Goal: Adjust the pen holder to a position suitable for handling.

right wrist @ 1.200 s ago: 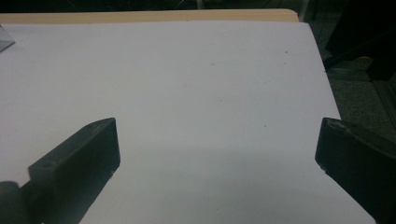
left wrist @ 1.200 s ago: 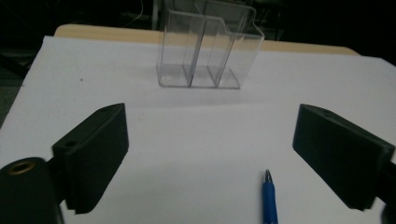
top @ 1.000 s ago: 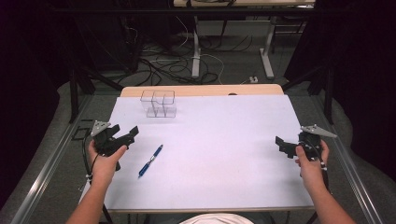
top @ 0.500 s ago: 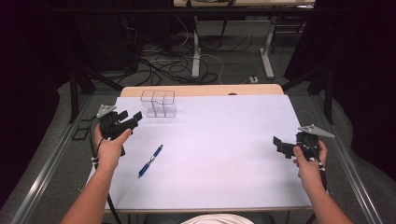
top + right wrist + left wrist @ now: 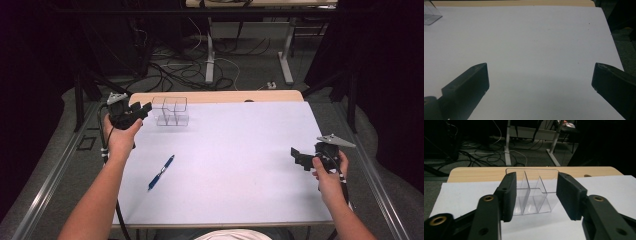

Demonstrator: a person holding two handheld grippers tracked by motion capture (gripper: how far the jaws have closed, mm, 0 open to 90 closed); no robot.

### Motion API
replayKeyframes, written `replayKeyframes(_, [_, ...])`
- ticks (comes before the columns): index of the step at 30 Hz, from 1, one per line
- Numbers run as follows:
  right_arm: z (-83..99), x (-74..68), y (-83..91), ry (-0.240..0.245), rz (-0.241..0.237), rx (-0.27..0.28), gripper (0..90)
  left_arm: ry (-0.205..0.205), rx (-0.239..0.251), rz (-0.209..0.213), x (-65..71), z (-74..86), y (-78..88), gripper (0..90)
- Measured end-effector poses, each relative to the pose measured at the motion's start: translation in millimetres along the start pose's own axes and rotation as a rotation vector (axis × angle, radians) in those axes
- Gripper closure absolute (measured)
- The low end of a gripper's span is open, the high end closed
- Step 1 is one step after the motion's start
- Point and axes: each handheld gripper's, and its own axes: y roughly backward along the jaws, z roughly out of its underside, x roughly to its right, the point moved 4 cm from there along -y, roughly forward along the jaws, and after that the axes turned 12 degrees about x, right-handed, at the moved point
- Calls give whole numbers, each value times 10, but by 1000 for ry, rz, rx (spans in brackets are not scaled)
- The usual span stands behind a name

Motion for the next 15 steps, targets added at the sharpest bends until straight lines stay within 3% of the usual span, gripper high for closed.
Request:
replayKeyframes(3, [0, 1, 1, 0, -1, 1, 9, -7, -2, 3, -16, -37, -81, 578])
replayKeyframes(7, [9, 8, 1, -13, 3, -6, 10, -63, -39, -25, -38, -90, -182, 662])
replayKeyframes(10, [15, 16, -12, -17, 12, 3, 12, -76, -64, -41, -63, -132, -262, 713])
replayKeyframes(15, [31, 31, -12, -13, 1, -14, 13, -86, -64, -43, -90, -187, -396, 809])
